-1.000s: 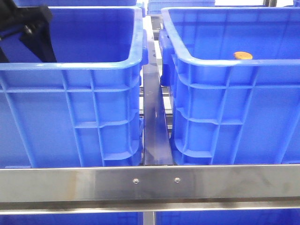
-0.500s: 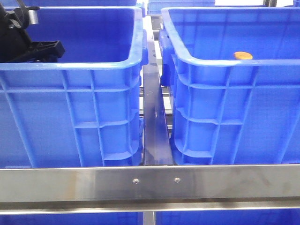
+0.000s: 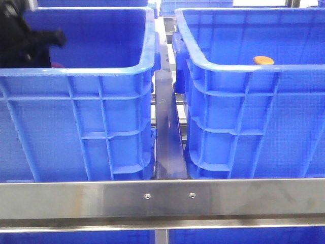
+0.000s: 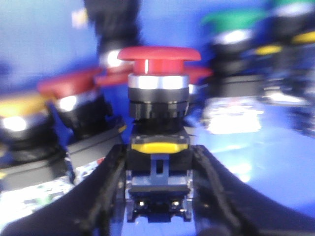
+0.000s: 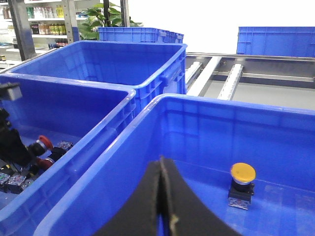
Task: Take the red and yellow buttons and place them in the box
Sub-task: 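Reach the left gripper into the button crate and grasp a red-capped button, then carry the red button to the crate gap and grasp its cap with the right gripper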
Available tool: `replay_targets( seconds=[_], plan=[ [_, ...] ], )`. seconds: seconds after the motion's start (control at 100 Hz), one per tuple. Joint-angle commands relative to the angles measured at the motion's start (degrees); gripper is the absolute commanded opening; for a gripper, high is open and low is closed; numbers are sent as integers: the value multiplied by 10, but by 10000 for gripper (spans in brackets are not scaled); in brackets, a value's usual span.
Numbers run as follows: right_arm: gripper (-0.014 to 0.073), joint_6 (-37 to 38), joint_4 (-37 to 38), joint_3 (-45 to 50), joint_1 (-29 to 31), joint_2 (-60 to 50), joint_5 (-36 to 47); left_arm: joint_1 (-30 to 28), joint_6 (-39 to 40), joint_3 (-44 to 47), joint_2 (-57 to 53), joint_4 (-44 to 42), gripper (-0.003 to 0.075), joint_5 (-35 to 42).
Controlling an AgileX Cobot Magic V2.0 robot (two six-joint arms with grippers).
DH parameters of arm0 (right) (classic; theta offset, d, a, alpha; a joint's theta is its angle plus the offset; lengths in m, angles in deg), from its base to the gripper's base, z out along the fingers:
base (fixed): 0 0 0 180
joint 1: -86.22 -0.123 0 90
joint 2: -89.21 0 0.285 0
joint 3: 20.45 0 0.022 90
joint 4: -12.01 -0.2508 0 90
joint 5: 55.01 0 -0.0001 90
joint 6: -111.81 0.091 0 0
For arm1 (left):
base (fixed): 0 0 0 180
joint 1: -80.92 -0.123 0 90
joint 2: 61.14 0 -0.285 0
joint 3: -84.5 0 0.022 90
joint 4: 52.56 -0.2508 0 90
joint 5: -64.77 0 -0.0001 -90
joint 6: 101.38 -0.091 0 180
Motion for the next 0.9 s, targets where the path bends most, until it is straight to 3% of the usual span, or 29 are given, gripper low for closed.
replay_targets(
  seconds=[0.0, 0.3, 0.51, 0.63, 0.78, 0.82, 0.89],
  plan=[
    [-64, -8, -29, -15, 1, -2, -16, 22, -52, -18, -57, 39, 109, 17],
    [-64, -8, -61, -15, 1, 3, -15, 122, -249, -18, -141, 200, 106, 16],
    [-36, 13, -65, -43, -16, 42, -22, 189, -334, -18, -141, 275, 106, 8],
    [131, 54, -50, -78, -36, 85, -49, 214, -349, -18, -139, 286, 106, 8],
    [492, 153, -33, -128, -46, 150, -116, 226, -349, -18, -129, 294, 106, 8],
    [544, 188, -16, -140, -46, 165, -143, 226, -349, -18, -126, 299, 106, 8],
    [562, 252, 15, -164, -46, 194, -198, 226, -349, -18, -123, 305, 106, 6]
  ],
)
